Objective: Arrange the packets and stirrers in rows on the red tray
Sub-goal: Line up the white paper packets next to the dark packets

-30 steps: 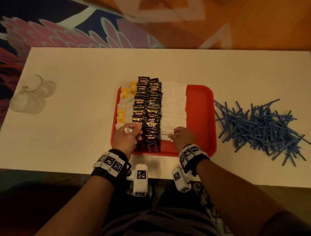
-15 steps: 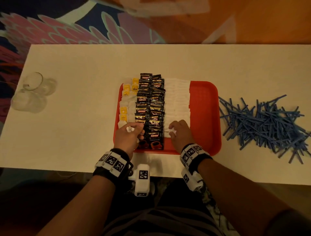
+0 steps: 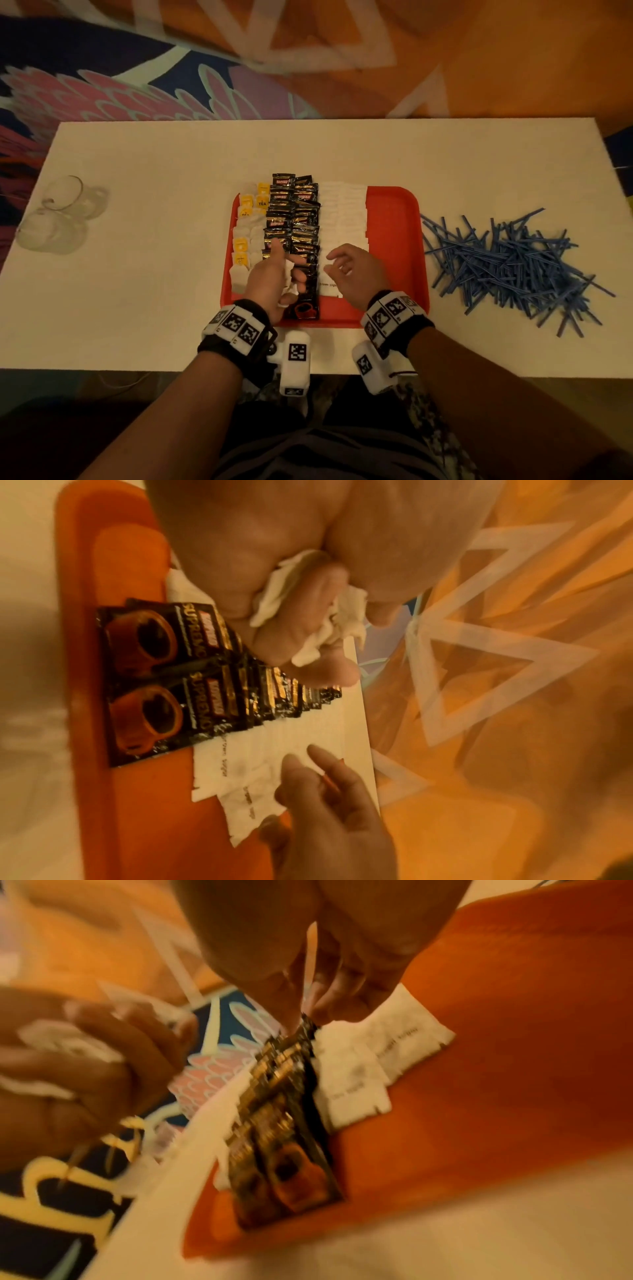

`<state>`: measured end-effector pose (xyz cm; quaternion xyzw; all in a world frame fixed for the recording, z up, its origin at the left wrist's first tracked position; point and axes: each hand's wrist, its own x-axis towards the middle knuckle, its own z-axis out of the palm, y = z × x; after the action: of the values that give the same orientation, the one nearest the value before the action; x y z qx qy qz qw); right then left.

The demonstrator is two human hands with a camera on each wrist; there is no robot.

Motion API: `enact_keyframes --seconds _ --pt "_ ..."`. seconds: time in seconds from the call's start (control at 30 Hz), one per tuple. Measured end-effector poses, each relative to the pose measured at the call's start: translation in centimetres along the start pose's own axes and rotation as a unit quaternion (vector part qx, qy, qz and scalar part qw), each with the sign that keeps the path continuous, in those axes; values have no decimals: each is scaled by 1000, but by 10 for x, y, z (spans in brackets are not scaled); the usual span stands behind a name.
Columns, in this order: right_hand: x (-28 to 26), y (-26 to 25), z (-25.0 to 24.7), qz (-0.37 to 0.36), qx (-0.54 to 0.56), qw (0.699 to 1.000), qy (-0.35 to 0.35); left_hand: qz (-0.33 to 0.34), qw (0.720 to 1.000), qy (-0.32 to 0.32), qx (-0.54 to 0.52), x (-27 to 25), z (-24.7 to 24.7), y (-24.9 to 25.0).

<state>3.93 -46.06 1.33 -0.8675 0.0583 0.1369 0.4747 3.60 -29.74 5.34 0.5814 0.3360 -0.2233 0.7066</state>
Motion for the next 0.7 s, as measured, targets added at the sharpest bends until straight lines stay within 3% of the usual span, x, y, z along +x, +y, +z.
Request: enact_keyframes --seconds 0.27,0.5,0.7 --pt "-1 -63 -55 -17 120 987 -105 37 993 -96 54 -19 49 31" --pt "5 -68 -87 52 229 972 -4 59 990 -128 23 -26 65 44" --pt "8 -75 -105 66 287 955 17 181 979 -72 62 -24 74 43"
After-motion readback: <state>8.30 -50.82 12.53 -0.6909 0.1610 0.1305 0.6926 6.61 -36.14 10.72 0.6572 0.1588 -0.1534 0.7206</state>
